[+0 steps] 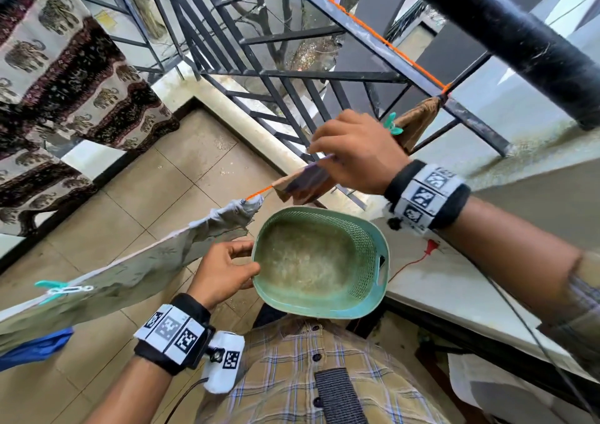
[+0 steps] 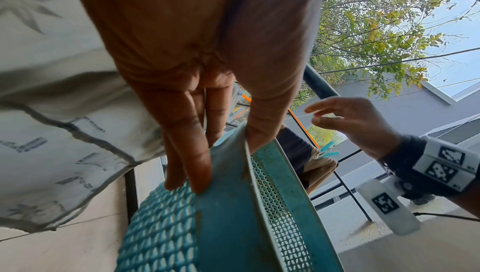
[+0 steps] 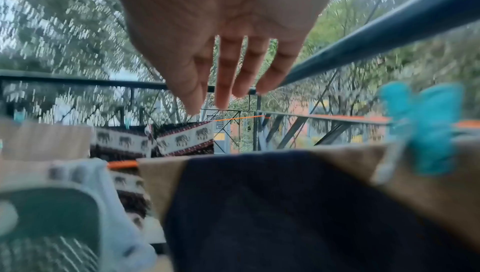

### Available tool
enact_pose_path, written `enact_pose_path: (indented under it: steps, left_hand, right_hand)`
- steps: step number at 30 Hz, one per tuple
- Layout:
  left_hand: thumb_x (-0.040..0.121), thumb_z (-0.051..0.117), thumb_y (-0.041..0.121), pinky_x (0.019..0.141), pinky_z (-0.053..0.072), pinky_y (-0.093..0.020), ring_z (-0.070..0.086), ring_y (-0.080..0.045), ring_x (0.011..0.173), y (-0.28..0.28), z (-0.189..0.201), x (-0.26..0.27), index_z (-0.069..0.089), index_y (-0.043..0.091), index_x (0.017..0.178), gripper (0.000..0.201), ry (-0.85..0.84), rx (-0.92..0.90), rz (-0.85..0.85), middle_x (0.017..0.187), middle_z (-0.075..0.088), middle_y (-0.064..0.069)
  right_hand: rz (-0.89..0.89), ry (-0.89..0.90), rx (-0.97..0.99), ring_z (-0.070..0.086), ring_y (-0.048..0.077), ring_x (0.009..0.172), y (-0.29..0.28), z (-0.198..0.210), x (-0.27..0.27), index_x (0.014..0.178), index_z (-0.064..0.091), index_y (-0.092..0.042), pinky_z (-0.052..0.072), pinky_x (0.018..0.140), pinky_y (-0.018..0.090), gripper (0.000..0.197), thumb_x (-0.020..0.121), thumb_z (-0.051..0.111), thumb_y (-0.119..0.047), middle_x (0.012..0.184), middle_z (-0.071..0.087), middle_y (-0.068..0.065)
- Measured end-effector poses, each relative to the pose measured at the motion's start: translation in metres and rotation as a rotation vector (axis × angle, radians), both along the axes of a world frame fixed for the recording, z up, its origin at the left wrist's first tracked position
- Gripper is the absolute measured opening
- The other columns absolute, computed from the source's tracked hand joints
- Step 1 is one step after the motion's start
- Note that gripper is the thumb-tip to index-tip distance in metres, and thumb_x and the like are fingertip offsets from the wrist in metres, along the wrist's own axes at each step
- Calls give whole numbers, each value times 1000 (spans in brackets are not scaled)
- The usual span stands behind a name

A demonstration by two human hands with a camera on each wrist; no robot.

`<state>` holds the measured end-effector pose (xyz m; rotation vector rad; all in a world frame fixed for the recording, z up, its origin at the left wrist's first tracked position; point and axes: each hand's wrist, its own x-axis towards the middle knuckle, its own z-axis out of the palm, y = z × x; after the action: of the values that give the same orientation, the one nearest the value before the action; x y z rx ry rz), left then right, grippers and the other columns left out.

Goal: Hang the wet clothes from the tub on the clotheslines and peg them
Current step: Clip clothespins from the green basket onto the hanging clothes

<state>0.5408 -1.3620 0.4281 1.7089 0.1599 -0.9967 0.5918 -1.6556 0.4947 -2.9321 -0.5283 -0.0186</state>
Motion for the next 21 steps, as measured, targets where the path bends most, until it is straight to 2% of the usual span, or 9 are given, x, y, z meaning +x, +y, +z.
enact_pose_path:
  steps: [2, 4, 8, 11, 13, 15, 17, 21]
  left_hand:
    - [81, 64, -11, 62, 60, -28, 74, -11, 83, 6, -3, -2, 75, 32, 89, 45, 4, 9, 1, 107, 71, 15]
    - [80, 66, -9, 66, 61, -31, 73, -14, 89, 12, -9, -5, 75, 26, 99, 40, 13, 32, 21, 115, 70, 9]
    - [79, 68, -5, 69, 61, -34, 71, -17, 96, 22, -15, -10, 72, 17, 113, 41, 31, 58, 67, 123, 67, 4]
    - [79, 68, -6, 67, 61, -32, 71, -19, 95, 25, -15, -14, 72, 14, 115, 41, 22, 50, 77, 123, 67, 2]
    - [80, 67, -7, 62, 59, -28, 70, -20, 93, 27, -14, -17, 71, 13, 116, 41, 17, 44, 81, 124, 66, 1]
    - [80, 67, -7, 62, 59, -28, 70, -21, 96, 29, -13, -20, 71, 13, 116, 41, 6, 50, 83, 125, 66, 1]
    - [80, 68, -6, 65, 60, -31, 70, -21, 99, 30, -12, -23, 73, 15, 113, 39, -1, 52, 90, 125, 65, 3]
    - [81, 65, -9, 60, 58, -27, 71, -16, 89, 26, -6, -30, 74, 30, 91, 41, -37, 42, 103, 111, 69, 11]
  right_hand:
    - [15, 166, -40, 60, 27, 93, 26, -13, 8, 107, 72, -28, 49, 73, 37, 26, 85, 61, -34, 101, 70, -4]
    - [30, 249, -95, 61, 25, 95, 41, -31, 12, 108, 71, -33, 46, 74, 35, 25, 88, 58, -39, 100, 70, -6]
    - [29, 325, -147, 67, 21, 81, 63, -46, 21, 101, 74, -30, 39, 59, 26, 22, 91, 58, -42, 87, 72, -5]
    - [38, 316, -110, 66, 18, 77, 86, -50, 24, 100, 74, -31, 44, 58, 25, 25, 92, 56, -48, 83, 71, -7]
    - [54, 312, -102, 66, 19, 81, 101, -53, 23, 102, 73, -33, 42, 60, 25, 24, 92, 56, -46, 87, 71, -7]
    - [36, 308, -95, 66, 22, 84, 107, -54, 23, 103, 74, -33, 41, 60, 27, 23, 92, 56, -43, 89, 71, -4]
    - [34, 308, -74, 66, 26, 88, 104, -56, 21, 103, 73, -31, 48, 64, 30, 26, 92, 55, -44, 92, 71, -1]
    - [85, 197, 9, 62, 27, 99, 92, -50, 4, 117, 68, -29, 51, 78, 39, 44, 87, 41, -47, 107, 70, -3]
